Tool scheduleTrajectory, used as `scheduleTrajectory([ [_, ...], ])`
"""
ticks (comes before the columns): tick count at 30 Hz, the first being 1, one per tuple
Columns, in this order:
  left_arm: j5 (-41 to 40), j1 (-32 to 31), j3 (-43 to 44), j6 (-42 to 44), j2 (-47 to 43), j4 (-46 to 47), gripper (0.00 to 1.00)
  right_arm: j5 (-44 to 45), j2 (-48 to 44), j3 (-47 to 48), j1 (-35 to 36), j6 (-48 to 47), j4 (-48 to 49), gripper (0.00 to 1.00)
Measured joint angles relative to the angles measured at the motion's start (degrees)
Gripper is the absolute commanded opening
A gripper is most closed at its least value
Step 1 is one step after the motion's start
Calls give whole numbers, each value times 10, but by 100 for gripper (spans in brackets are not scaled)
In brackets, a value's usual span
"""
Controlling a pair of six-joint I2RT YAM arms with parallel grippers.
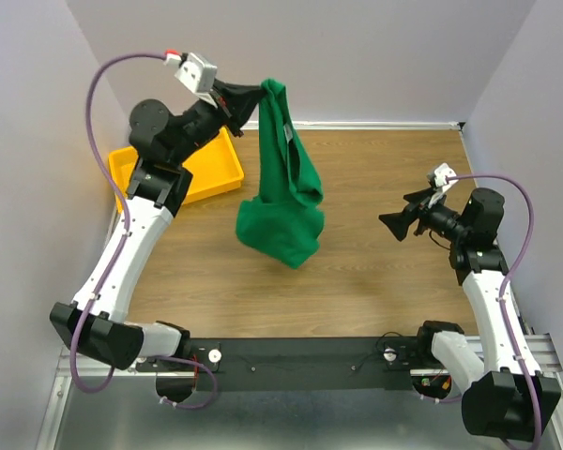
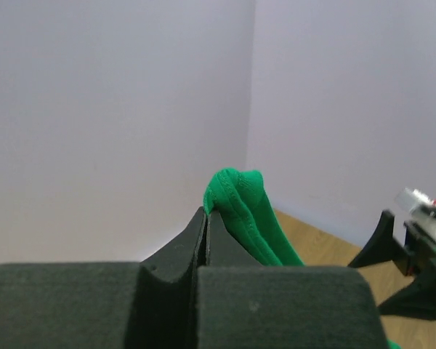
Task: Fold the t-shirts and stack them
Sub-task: Move the tshirt to the center of the board
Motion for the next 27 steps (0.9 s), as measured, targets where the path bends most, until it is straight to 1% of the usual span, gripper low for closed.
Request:
scheduleTrajectory([
  [2,-3,-8,-56,0,-5,12,0,-5,-2,0,0,-2,-1,100],
  [5,-10,-29,-126,0,-1,10,0,-56,-9,0,0,-8,-5,100],
  [9,-17,-66,-175,-4,0,3,0,-155,-16,0,12,-16,-6,98],
  [12,-25,-86,-202,-12,-16,21,0,-182,-2,9,49,-23,-18,98],
  [15,-32,-99,-229,-26,-44,40,0,-166,22,39,103,-31,-43,96],
  [16,-35,-101,-235,-28,-50,45,0,-150,35,59,140,-33,-49,95],
  [20,-46,-119,-247,-43,-69,64,0,-58,82,113,252,-31,-55,91],
  [21,-48,-122,-247,-46,-70,66,0,-23,100,126,286,-32,-55,89],
  [23,-51,-128,-248,-52,-70,69,0,16,122,135,321,-31,-56,87],
  [25,-53,-132,-248,-56,-70,71,0,47,142,137,340,-31,-59,85],
  [27,-54,-135,-248,-59,-71,71,0,72,151,137,345,-30,-68,77],
])
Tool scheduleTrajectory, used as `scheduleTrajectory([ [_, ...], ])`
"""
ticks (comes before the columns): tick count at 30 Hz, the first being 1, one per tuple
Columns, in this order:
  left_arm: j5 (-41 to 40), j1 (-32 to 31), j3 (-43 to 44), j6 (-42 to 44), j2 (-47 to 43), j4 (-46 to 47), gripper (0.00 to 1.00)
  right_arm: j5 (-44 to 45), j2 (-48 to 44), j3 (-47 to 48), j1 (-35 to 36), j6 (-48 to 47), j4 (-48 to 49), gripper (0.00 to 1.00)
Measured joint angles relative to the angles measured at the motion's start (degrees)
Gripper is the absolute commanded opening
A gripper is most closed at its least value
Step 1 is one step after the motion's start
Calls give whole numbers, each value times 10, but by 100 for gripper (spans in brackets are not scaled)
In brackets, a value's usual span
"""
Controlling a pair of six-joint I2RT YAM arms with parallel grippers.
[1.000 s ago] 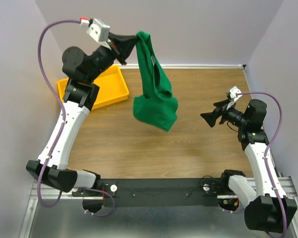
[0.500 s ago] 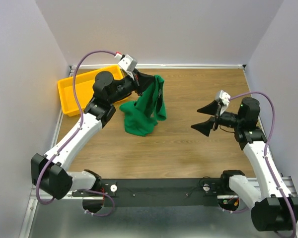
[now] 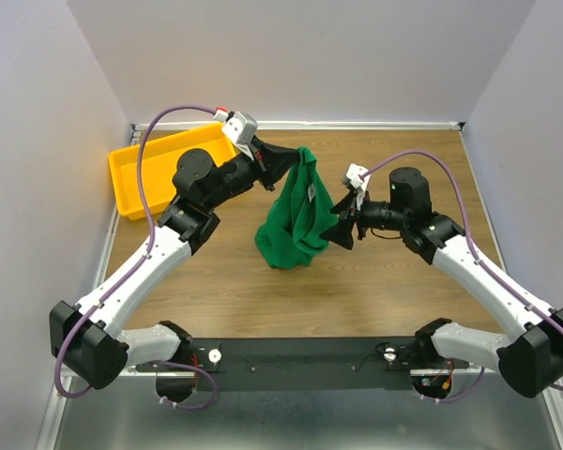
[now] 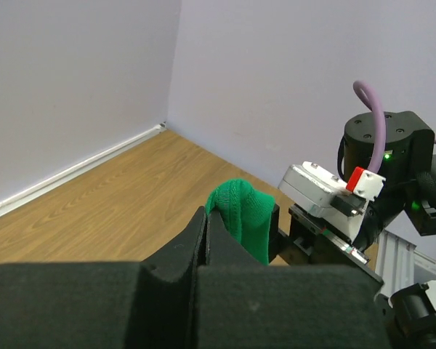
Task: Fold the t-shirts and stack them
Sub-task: Move the tshirt to the center of the board
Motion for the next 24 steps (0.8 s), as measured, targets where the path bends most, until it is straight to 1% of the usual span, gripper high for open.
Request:
scheduleTrajectory([
  [1,-2,-1,0,-2,0,0,0,8,0,0,2,0,-3,71],
  [2,-3,-1,0,-3,0,0,0,12,-3,0,2,2,-3,61],
  [3,-5,-1,0,-4,0,0,0,13,-4,0,3,2,-3,61],
  [4,-6,-1,0,-5,0,0,0,14,-6,0,4,2,-3,45],
  [6,-9,-1,-1,-7,0,2,0,16,-10,-2,5,8,-3,29],
  [7,-10,-2,-2,-7,0,3,0,17,-10,-3,5,7,-3,14],
  [9,-13,-3,-4,-8,0,5,0,20,-10,-4,6,10,-5,4],
  [10,-15,-3,-7,-9,-2,5,0,23,-10,-4,6,10,-5,0],
  [13,-24,-3,-15,-7,-10,4,0,51,-19,7,6,7,-24,1],
  [15,-28,-3,-18,-3,-21,-2,0,90,-28,31,6,-4,-53,1],
  [16,-31,-3,-18,-2,-28,-5,0,112,-38,73,6,-12,-74,1],
  [18,-35,-3,-18,2,-40,-9,0,146,-53,124,6,-23,-84,1],
  [19,-36,-3,-18,6,-49,-9,0,163,-64,167,6,-29,-98,1],
  [24,-36,-3,-17,10,-84,6,0,197,-89,312,6,-39,-130,0],
])
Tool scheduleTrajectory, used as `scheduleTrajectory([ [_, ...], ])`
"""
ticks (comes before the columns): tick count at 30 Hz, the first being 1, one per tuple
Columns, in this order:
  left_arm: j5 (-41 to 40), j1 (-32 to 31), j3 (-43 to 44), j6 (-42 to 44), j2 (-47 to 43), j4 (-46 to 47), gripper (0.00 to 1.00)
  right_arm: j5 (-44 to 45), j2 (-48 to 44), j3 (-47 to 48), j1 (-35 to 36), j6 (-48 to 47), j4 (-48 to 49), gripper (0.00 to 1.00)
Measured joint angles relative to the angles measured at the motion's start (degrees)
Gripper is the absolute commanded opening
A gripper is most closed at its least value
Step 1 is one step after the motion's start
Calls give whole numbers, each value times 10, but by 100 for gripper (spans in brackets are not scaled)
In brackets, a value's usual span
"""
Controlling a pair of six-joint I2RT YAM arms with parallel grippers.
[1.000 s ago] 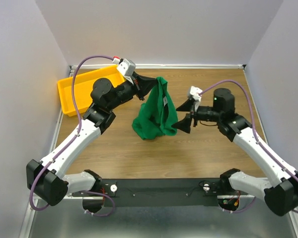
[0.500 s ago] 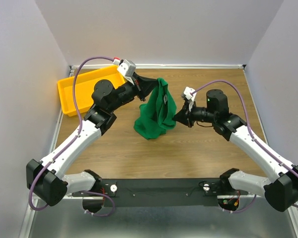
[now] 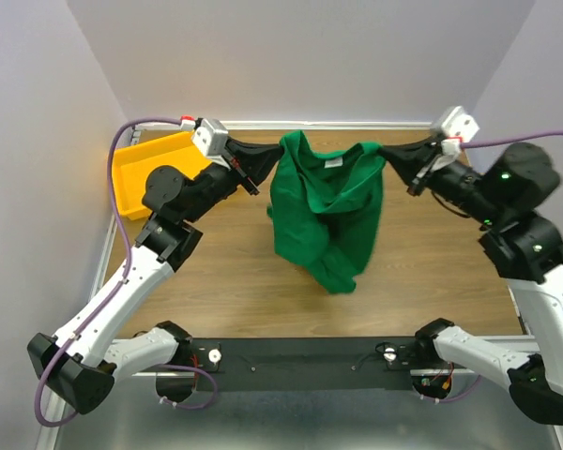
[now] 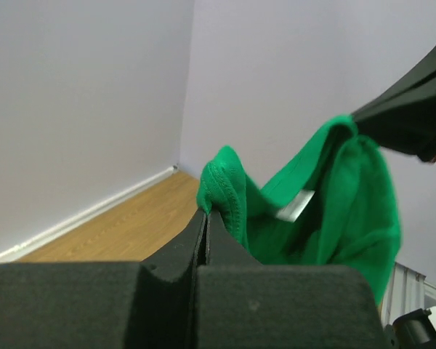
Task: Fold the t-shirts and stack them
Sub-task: Move the tshirt to the center of the board
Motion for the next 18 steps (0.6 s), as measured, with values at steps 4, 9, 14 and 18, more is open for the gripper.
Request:
scheduleTrajectory([
  [4,28,0,2,4,-20,29,0,10,11,113,0,0,-41,1],
  [9,83,-2,6,-1,-58,96,0,-10,30,254,-14,13,-74,1],
  [14,107,-5,19,-5,-92,138,0,-39,5,270,-16,25,-87,0],
  [18,108,-6,19,-4,-107,139,0,-40,-3,262,-16,26,-102,1],
])
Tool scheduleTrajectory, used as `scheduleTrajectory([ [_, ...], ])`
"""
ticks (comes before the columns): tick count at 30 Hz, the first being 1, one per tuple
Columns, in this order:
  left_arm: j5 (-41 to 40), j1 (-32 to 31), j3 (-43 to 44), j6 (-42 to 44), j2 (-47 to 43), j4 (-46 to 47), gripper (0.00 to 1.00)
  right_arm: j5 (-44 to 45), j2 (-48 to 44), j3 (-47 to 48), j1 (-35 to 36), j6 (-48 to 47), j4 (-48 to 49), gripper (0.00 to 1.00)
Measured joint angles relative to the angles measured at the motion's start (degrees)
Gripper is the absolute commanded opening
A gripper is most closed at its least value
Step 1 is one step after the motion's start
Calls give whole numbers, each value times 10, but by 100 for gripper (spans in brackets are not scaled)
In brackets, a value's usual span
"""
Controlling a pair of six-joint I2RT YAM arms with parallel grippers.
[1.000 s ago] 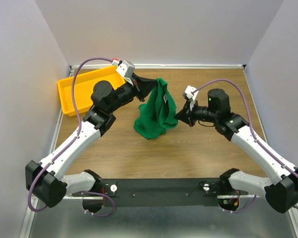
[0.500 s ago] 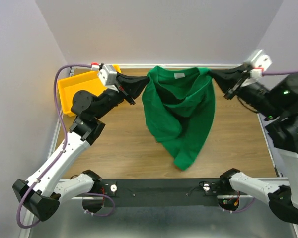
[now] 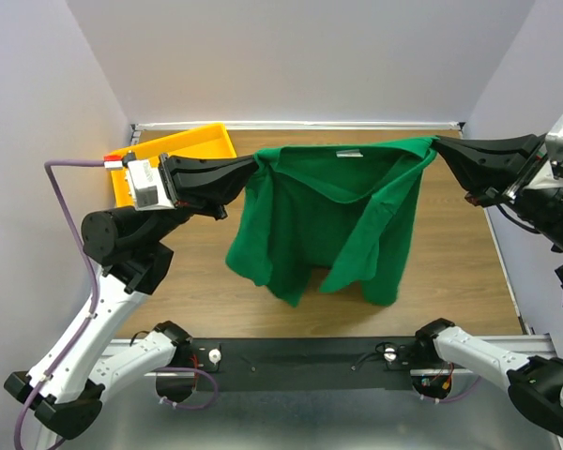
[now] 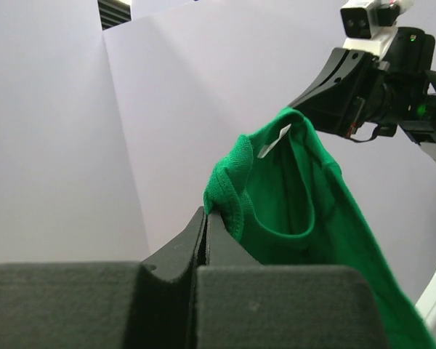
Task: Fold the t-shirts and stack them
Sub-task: Move the tshirt to the center of the board
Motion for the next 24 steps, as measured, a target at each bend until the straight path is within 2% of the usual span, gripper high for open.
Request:
scheduleTrajectory([
  [4,0,0,8,2,-7,-8,0,-7,2,-6,0,0,-14,1],
  [6,-2,0,19,5,-13,-18,0,-43,0,-17,-1,0,-17,1],
  [12,-32,0,48,18,-46,-44,0,-231,-7,-99,-11,39,-1,1],
  [16,-66,0,79,25,-48,-53,0,-287,16,-101,-12,71,10,0],
  [20,-88,0,147,24,5,-54,0,-289,21,-86,-16,88,20,1],
  [24,-90,-1,202,1,90,-40,0,-221,-18,-90,-20,70,19,1],
])
